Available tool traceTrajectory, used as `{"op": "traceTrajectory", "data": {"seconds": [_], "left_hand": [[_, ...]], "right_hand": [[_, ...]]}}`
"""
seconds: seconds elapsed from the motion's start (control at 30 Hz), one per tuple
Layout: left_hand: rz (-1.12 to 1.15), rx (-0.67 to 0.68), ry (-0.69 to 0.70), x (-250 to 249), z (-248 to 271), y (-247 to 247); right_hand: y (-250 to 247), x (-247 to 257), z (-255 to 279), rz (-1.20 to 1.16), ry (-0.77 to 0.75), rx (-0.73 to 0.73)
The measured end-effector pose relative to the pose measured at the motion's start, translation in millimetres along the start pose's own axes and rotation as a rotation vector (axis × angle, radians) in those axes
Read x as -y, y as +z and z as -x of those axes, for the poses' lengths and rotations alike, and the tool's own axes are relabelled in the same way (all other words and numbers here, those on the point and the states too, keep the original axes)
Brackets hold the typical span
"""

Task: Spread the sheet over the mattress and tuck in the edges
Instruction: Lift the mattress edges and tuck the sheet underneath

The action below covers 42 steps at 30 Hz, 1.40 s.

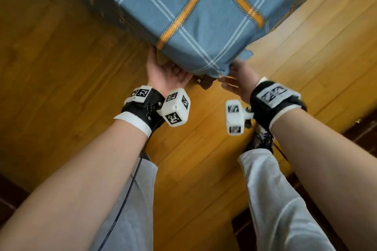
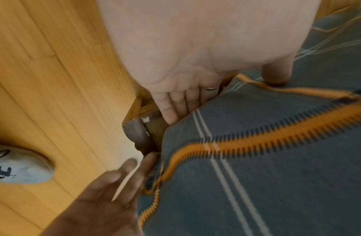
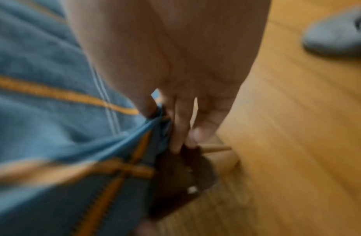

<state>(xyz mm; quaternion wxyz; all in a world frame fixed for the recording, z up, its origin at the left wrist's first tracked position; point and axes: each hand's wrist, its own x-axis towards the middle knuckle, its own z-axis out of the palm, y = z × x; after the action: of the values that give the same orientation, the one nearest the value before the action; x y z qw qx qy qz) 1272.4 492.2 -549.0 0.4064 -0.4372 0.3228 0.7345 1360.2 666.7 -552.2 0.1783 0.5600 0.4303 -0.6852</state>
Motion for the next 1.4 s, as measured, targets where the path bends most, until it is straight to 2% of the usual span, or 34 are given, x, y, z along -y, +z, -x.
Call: {"op": "traceTrajectory", "data": {"seconds": [0.03, 0.1, 0.17, 0.23, 0.33, 0.43, 0.47, 0.63, 0.73, 0.8, 0.9, 1.03, 1.13, 1.23, 1.33, 1.4], "left_hand": [[0.002, -0.016, 0.009, 1, -1, 1], [0.003, -0.033, 0.023, 2, -2, 2], [0.0, -0.027, 0.031, 2, -1, 2], [0.002, -0.027, 0.036, 3, -1, 2], [0.007, -0.026, 0.04, 4, 0, 1], [0.008, -0.013, 0.046, 3, 3, 0], [0.001, -0.008, 0.05, 3, 4, -1], [-0.016, -0.014, 0.036, -1, 3, -3], [0.013, -0.034, 0.028, 2, 3, 2], [0.016, -0.037, 0.032, 1, 5, 3], [-0.007, -0.031, 0.032, 2, 4, 3], [0.004, -0.017, 0.036, 3, 4, 0], [0.012, 0.01, 0.031, 4, 6, -3], [0.058, 0.047, 0.03, 5, 9, -7], [0.083, 0.032, 0.014, 6, 8, -6], [0.102, 0.036, 0.011, 7, 9, -5]], "right_hand": [[-9, -11, -5, 0.026, 0.01, -0.102], [-25, -26, -12, -0.108, -0.033, -0.264], [-32, -28, -12, -0.234, -0.159, -0.31], [-29, -21, -10, -0.257, -0.236, -0.217], [-7, -3, -7, -0.262, -0.167, -0.02], [17, 18, 1, -0.47, -0.062, 0.169], [22, 24, 2, -0.495, -0.052, 0.181], [24, 28, -5, -0.34, -0.04, 0.126], [-3, 10, 1, -0.261, 0.014, 0.002], [-21, -8, 10, -0.291, 0.026, -0.068], [-23, -20, 23, -0.437, 0.011, 0.092], [8, -4, 18, -0.641, 0.011, 0.304], [28, -1, 7, -0.767, 0.049, 0.34], [27, -6, 2, -0.765, 0.101, 0.358], [10, -11, 9, -0.582, 0.086, 0.266], [-4, -23, 13, -0.553, 0.065, 0.114]]}}
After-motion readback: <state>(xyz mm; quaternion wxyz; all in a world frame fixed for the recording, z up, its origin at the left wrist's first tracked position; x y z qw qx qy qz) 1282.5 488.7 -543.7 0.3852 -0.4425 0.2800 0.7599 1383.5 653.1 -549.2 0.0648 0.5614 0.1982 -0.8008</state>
